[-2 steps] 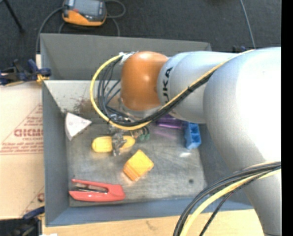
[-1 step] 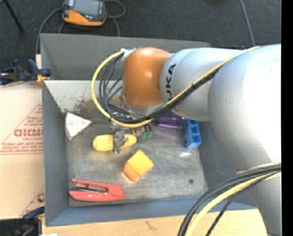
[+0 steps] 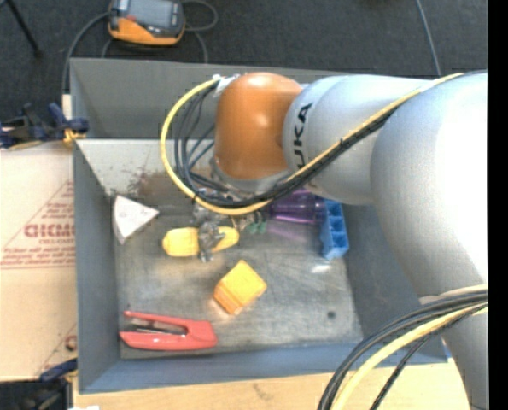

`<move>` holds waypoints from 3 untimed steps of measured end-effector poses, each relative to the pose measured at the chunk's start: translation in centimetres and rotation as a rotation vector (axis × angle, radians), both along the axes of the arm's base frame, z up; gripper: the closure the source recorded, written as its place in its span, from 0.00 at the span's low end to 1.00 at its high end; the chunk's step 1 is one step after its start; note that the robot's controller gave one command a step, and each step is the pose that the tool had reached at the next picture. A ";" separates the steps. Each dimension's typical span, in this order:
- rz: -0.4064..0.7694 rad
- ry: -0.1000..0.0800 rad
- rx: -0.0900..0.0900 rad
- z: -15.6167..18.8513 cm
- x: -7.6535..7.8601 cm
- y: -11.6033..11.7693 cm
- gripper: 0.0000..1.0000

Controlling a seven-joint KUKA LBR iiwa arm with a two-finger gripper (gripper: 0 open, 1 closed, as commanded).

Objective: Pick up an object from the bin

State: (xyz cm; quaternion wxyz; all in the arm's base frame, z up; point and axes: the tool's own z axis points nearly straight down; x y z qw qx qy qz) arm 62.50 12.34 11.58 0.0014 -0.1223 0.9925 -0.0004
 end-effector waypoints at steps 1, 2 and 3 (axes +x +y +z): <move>0.000 -0.005 0.001 1.3 0.1 0.0 1.00; 0.000 -0.003 0.000 2.2 0.1 0.0 1.00; -0.001 -0.003 0.000 3.2 0.1 -0.1 1.00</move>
Offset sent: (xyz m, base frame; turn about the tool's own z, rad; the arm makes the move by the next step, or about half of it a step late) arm -0.0001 0.0000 0.0484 0.0000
